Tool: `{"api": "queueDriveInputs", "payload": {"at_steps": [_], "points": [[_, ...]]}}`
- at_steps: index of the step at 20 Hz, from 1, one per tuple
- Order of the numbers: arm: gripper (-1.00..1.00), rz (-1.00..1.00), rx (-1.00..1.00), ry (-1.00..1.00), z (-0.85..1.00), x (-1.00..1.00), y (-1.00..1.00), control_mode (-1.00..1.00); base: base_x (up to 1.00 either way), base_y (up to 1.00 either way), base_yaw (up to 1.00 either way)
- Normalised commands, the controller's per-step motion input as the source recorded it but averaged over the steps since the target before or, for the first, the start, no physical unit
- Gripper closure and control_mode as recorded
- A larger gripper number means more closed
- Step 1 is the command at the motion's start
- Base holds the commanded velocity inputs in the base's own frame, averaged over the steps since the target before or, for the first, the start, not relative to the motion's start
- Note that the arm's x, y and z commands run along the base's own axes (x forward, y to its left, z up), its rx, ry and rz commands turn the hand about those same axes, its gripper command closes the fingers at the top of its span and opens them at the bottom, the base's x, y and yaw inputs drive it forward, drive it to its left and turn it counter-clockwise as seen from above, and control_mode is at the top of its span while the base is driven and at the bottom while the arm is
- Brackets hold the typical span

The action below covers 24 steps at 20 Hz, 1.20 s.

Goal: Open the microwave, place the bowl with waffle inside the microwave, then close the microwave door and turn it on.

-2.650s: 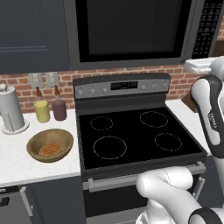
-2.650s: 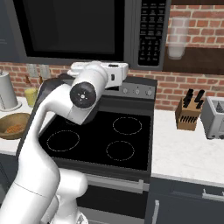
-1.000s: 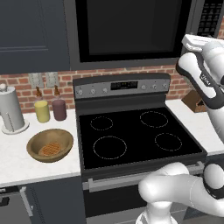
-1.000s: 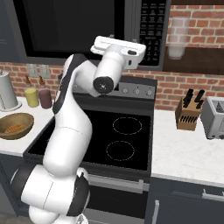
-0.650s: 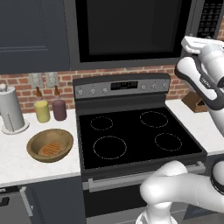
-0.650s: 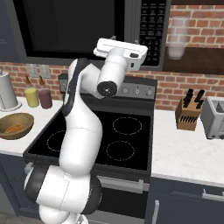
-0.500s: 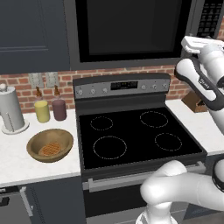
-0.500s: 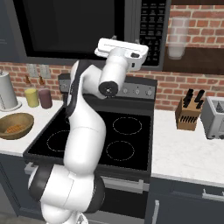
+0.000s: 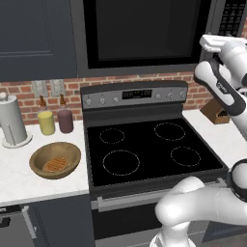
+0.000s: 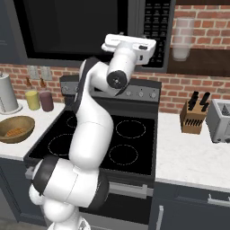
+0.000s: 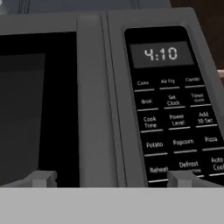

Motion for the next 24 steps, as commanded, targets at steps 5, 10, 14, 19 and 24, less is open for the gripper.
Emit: {"api": "queueDriveInputs", "payload": {"at_steps": [5,10,14,19,24], "points": [[-1.0,0.0,-0.04,0.15,0.05,0.11,0.06,-1.0,0.0,0.0,0.0],[-1.0,0.0,-0.01,0.03,0.0,0.05,0.07,-1.0,0.0,0.0,0.0],[-1.0,0.02,0.0,0.0,0.0,0.11,0.02,-1.0,0.0,0.0,0.0],[-1.0,0.07,0.0,0.0,-0.01,0.38,0.0,-1.0,0.0,0.0,0.0],[-1.0,0.13,0.0,0.0,-0.06,0.58,0.0,-1.0,0.0,0.0,0.0]]}}
